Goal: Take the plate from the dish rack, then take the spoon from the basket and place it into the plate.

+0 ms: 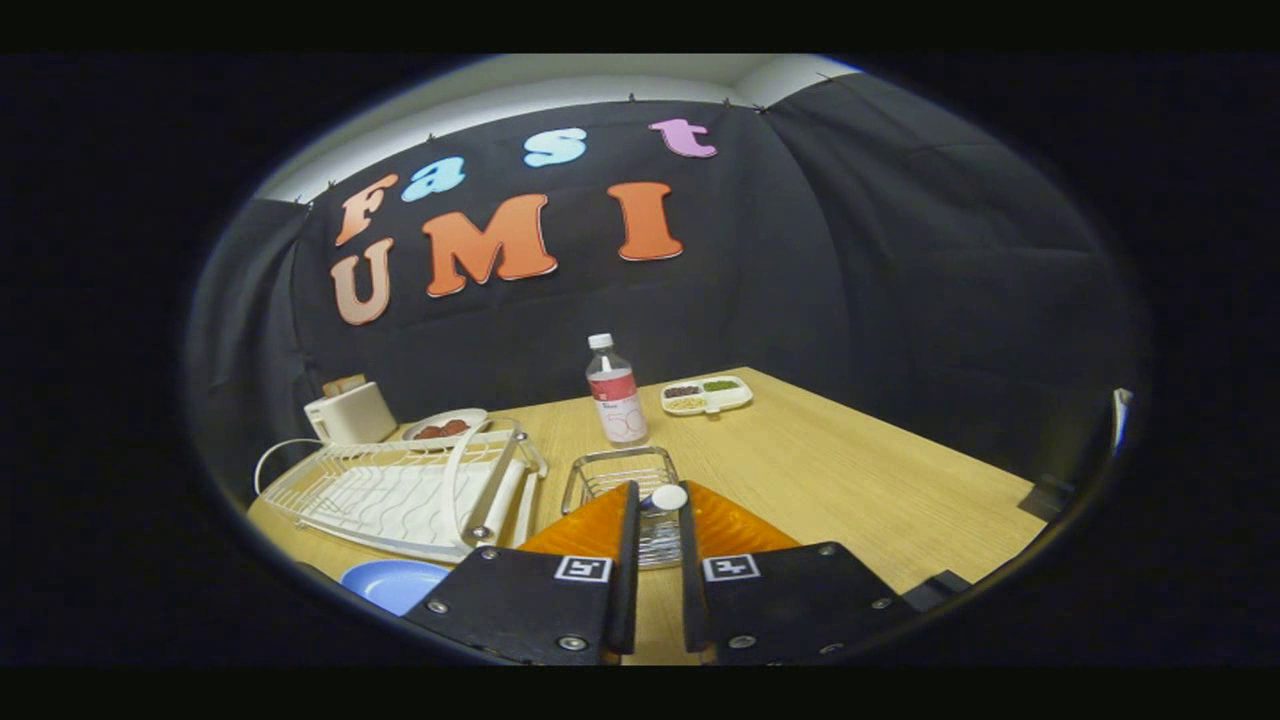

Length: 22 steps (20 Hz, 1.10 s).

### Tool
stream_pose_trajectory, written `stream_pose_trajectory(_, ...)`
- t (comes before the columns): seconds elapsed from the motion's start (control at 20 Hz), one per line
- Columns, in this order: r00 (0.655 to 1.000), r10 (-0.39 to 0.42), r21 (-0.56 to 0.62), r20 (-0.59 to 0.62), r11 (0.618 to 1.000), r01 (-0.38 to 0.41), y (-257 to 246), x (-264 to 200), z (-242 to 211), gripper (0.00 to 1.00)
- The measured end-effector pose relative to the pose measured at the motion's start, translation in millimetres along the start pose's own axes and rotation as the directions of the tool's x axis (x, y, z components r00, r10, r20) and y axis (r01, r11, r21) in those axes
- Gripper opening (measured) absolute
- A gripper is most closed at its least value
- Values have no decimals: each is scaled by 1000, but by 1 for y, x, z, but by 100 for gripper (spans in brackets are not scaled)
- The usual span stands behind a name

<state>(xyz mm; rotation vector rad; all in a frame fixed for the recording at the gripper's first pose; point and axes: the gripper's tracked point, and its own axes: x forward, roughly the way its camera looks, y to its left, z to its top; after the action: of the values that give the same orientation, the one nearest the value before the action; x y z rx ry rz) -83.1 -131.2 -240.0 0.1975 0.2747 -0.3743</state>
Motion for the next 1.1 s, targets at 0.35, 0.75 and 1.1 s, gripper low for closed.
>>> stream_pose_trajectory(0.35,999,35,-29,19,999,-34,14,-10,26,10)
stream_pose_trajectory(0.75,994,74,-114,85,991,-64,21,-64,77,10)
stream_pose_trajectory(1.1,972,223,-116,68,970,-215,42,-113,79,10)
